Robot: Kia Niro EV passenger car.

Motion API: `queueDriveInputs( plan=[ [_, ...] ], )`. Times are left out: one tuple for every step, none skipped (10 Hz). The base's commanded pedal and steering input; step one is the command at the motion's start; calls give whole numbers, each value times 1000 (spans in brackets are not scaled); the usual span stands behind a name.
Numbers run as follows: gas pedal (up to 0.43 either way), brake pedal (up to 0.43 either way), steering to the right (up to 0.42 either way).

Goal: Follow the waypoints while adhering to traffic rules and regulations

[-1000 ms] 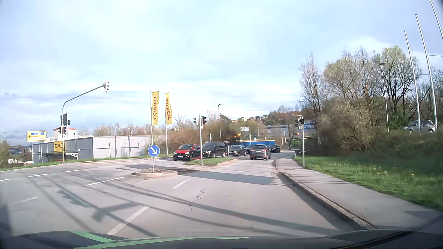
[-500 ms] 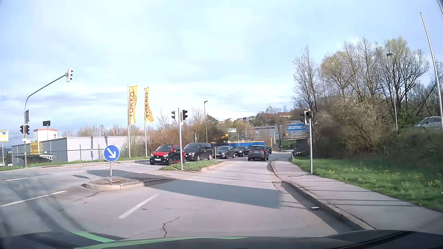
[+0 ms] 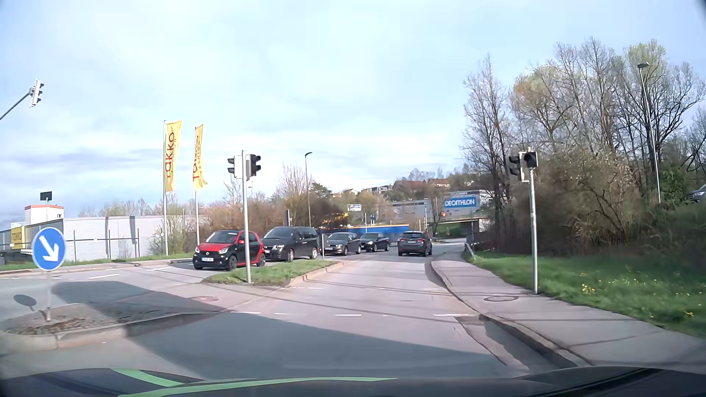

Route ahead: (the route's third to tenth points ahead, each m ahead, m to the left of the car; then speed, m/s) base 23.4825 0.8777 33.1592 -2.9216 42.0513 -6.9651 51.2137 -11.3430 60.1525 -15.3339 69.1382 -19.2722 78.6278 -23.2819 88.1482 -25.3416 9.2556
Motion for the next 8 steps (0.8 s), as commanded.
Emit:
queueDriveInputs(
  plan=[
    [197, 0, 24],
    [197, 0, 24],
    [197, 0, 26],
    [197, 0, 29],
    [197, 0, 31],
    [197, 0, 33],
    [189, 0, 35],
    [169, 0, 39]
  ],
)
